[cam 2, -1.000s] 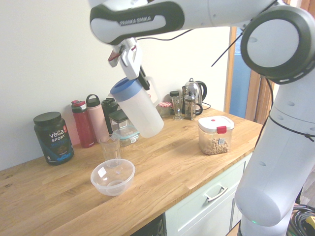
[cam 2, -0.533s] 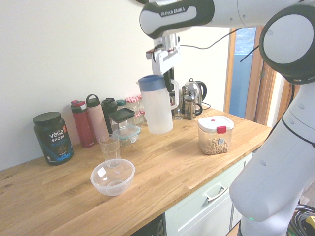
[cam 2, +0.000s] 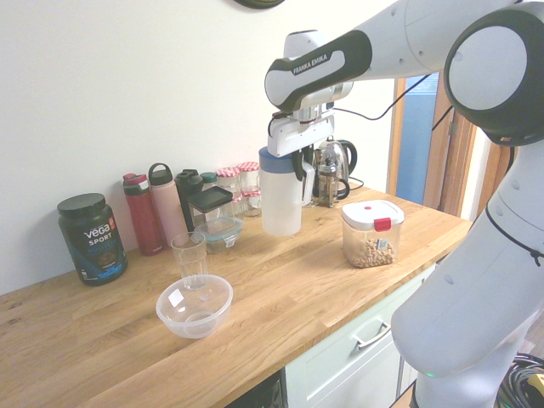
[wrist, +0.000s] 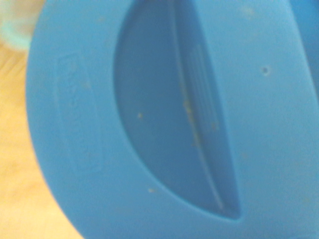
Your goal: Pour me some water
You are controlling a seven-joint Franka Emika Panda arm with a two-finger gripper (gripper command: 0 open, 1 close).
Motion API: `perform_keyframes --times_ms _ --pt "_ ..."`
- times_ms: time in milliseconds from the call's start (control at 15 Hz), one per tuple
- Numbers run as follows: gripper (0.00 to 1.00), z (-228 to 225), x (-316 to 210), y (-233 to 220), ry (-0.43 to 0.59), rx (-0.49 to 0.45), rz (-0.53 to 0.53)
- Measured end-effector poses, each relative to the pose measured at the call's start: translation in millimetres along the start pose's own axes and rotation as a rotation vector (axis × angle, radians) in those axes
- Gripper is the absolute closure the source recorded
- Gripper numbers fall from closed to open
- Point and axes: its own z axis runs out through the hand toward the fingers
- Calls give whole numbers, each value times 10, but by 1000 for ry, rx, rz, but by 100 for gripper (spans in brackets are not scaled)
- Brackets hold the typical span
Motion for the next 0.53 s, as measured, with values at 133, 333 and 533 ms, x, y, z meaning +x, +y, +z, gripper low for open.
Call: perform_keyframes --times_ms 133,333,533 --pt "100 135 -59 -45 52 -16 80" --pt "100 253 -174 -77 62 -70 103" --pt "100 261 -214 -60 46 -94 104"
